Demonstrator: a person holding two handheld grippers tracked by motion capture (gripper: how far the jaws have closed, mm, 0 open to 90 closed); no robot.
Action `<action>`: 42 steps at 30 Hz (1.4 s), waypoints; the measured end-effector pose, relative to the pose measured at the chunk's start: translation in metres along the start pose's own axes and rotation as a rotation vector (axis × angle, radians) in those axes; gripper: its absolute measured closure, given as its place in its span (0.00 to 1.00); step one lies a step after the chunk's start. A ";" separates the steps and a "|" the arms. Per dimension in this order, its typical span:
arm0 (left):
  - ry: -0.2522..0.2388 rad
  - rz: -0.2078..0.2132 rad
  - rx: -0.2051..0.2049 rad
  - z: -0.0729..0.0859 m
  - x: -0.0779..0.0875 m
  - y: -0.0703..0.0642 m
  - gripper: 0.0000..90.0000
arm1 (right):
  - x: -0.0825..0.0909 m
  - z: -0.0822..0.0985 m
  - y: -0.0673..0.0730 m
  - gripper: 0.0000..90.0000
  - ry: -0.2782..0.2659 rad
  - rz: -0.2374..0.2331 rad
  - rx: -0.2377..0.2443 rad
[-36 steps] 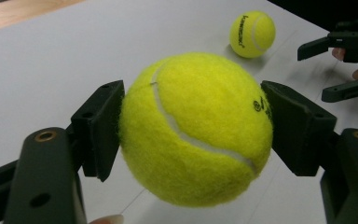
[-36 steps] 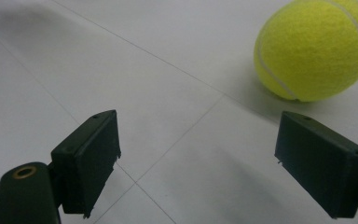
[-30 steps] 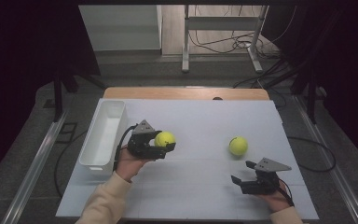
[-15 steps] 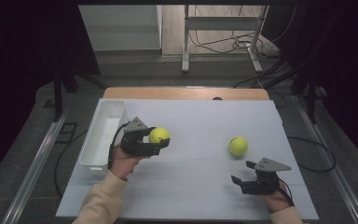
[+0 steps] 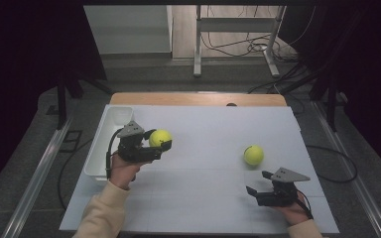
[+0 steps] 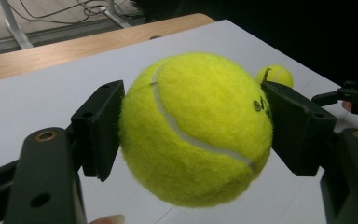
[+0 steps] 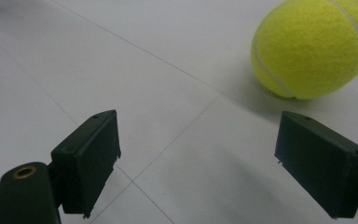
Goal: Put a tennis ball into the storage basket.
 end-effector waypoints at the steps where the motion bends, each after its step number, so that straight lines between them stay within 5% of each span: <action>1: -0.005 -0.002 0.005 0.000 0.001 0.001 0.29 | 0.000 0.000 0.000 0.16 -0.001 0.001 0.000; 17: -0.069 -0.043 0.024 -0.004 0.017 0.009 0.29 | 0.000 0.000 0.000 0.16 0.001 0.000 0.002; 27: -0.115 -0.109 0.033 -0.007 0.033 0.021 0.29 | 0.000 0.000 0.000 0.16 0.002 0.000 0.005; 42: -0.133 -0.159 0.050 -0.004 0.044 0.036 0.29 | 0.000 0.000 0.000 0.16 0.002 0.001 0.005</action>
Point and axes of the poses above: each handheld gripper's, and its own axes: x roughly backward along the jaws, z roughly out of its underside, y roughly to its left, the point moved 4 cm from there along -x, roughly forward along the jaws, and after that the axes turned 7 degrees about z, right-handed, at the moved point
